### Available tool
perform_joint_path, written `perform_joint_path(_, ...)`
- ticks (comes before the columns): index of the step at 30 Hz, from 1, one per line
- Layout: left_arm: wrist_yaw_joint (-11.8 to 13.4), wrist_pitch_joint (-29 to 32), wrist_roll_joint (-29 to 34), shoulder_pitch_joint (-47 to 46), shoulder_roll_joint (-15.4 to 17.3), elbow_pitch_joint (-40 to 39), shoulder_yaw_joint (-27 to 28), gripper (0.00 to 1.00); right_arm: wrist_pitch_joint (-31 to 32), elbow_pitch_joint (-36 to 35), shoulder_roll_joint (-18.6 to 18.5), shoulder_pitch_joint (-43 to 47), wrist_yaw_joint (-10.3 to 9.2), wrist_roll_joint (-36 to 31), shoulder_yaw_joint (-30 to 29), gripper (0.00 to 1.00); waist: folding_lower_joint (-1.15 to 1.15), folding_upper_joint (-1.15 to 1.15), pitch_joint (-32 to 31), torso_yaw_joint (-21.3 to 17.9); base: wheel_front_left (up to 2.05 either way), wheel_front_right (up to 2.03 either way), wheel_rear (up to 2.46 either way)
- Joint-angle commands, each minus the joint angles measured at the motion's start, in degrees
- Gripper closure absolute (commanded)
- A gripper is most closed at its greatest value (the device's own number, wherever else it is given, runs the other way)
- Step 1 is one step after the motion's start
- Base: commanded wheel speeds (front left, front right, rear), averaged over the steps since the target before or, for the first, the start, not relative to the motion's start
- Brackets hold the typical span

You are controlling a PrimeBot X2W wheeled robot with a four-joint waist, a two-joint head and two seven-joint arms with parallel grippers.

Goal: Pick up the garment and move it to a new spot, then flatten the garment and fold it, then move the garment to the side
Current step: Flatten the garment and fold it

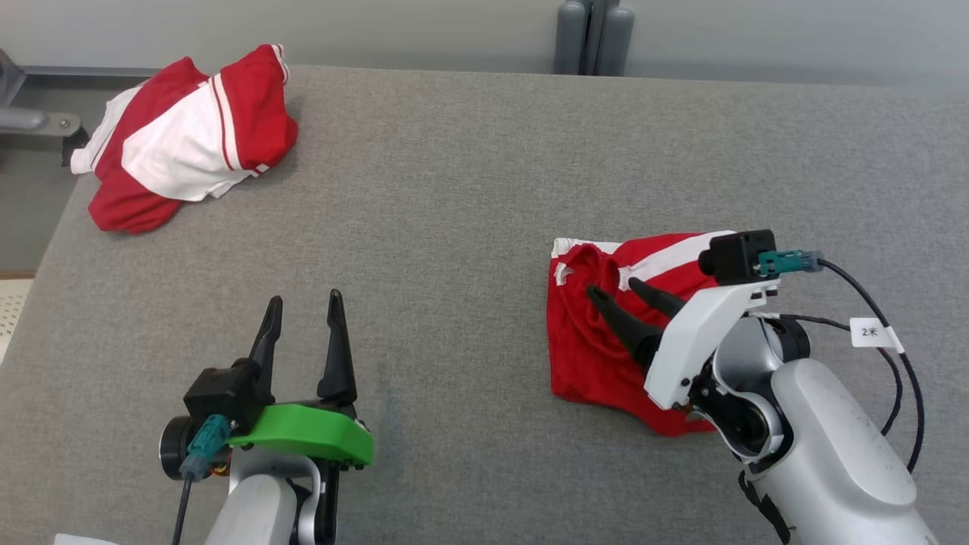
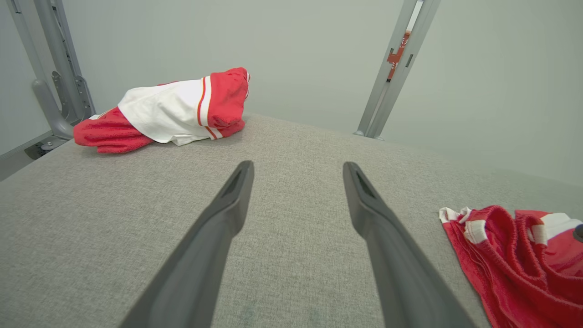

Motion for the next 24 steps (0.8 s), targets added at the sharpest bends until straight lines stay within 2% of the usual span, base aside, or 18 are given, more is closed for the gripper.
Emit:
perform_joint_path(1,-0.3,0.0,0.6,-0.3,-0.2,0.0,0.1,0.00,-1.4,-0.7,-0.3,-0.1,0.00,-0.5,-0.3,0.00,0.00,0.00,-0.2,-0.8,0.00,0.00,0.00)
perform_joint_path(9,-0.5,0.0,1.3,-1.7,-0.6,-0.3,-0.3,0.00,-13.6,-2.7,-1.6,1.3,0.00,-8.5,-5.6,0.00,0.00,0.00,-1.8,-4.6,0.00,0.00,0.00)
perform_joint_path(10,-0.5,0.0,1.3,-2.1,-0.7,0.3,-0.6,0.00,-17.7,-2.4,-1.8,2.7,0.00,-13.8,-8.5,0.00,0.00,0.00,-2.7,-6.3,0.00,0.00,0.00)
perform_joint_path(17,-0.1,0.0,1.2,-1.8,-1.0,2.1,-0.3,0.00,-25.1,-3.2,1.1,7.6,0.00,-21.1,-13.7,0.00,0.00,0.00,-4.8,-9.5,0.00,0.00,0.00)
perform_joint_path(24,0.3,0.0,1.6,1.9,-1.1,3.3,1.3,0.00,-31.2,-4.2,3.3,13.1,0.00,-26.0,-15.8,0.00,0.00,0.00,-6.9,-11.0,0.00,0.00,0.00)
